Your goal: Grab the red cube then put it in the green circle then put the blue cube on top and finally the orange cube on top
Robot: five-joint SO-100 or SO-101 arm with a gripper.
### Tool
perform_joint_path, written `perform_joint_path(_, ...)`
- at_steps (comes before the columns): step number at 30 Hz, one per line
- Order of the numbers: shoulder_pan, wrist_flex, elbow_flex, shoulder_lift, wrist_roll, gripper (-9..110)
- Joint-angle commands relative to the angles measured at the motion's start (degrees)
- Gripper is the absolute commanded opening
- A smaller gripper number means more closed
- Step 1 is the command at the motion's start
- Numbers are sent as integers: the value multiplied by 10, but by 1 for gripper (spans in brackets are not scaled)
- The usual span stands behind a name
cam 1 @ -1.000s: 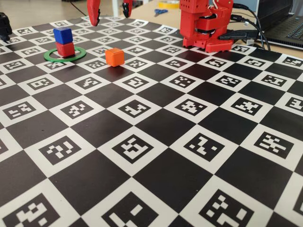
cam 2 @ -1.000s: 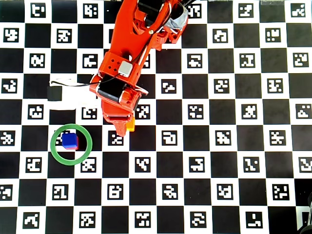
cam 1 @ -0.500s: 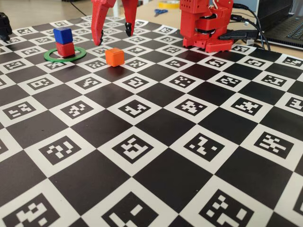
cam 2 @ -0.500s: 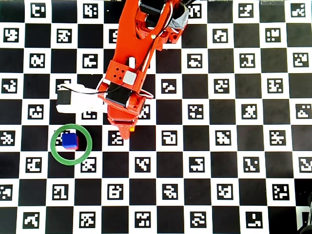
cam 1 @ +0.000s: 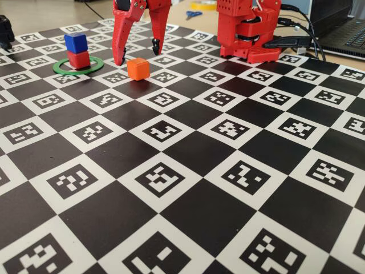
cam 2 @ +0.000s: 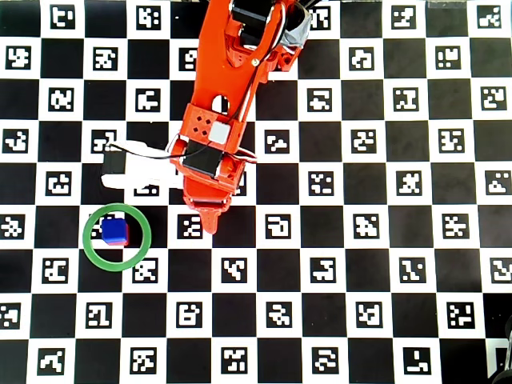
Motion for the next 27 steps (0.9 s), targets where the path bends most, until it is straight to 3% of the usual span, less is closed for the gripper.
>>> perform_joint_path(1, -5, -17, -1, 26, 4, 46)
perform_joint_path(21, -14, -83, 18, -28, 5, 44)
perform_joint_path(27, -14, -86, 18, -32, 0, 39)
